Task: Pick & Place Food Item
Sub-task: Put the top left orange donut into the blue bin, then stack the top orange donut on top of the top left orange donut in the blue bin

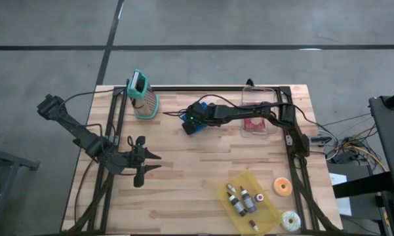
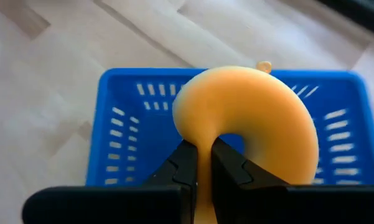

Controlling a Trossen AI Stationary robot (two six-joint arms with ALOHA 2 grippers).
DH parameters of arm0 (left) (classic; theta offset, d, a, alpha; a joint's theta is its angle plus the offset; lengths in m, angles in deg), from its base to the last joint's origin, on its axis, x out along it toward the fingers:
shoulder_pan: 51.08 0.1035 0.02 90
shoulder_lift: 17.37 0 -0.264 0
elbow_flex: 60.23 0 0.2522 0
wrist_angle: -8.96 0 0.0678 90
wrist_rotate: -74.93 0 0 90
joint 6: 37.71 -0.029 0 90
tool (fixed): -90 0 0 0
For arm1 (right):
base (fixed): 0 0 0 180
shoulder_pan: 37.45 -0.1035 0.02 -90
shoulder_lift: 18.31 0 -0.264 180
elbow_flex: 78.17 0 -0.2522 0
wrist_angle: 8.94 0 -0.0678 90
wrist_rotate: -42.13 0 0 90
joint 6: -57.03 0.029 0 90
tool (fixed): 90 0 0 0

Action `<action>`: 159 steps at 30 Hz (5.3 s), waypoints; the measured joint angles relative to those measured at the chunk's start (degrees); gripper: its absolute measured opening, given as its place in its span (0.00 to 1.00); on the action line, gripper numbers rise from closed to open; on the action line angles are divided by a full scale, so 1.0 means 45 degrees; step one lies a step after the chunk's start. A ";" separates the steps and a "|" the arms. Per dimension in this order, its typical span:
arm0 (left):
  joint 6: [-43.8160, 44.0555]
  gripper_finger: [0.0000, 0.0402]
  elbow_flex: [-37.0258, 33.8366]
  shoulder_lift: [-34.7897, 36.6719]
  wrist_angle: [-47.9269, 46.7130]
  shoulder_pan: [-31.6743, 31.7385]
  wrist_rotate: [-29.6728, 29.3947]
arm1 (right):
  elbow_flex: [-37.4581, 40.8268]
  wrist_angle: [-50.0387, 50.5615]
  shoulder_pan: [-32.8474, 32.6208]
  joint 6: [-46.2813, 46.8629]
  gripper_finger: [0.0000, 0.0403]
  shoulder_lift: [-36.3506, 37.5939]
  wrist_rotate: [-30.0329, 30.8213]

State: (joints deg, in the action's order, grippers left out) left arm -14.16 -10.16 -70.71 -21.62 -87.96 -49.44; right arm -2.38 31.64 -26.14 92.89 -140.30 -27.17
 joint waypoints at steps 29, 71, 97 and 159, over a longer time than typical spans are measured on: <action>0.0044 0.37 0.0000 0.0000 0.0003 0.0003 0.0000 | 0.0272 0.1969 0.0310 0.1183 0.05 -0.0005 -0.2383; 0.0044 0.37 0.0000 0.0000 0.0003 0.0005 -0.0005 | 0.0330 0.1970 0.0325 0.1615 0.46 -0.0015 -0.2218; 0.0044 0.37 0.0000 0.0000 0.0005 0.0002 -0.0005 | -0.0873 0.2232 0.0315 0.1596 0.39 0.0087 -0.2275; 0.0279 0.37 0.0000 0.0000 0.0008 0.0005 0.0009 | -0.6552 1.4043 -1.0119 1.2201 0.28 0.1465 -0.0265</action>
State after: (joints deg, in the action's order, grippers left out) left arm -12.91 -10.16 -70.71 -21.58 -87.94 -49.40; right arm -31.87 94.83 -71.67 147.80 -133.71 -28.37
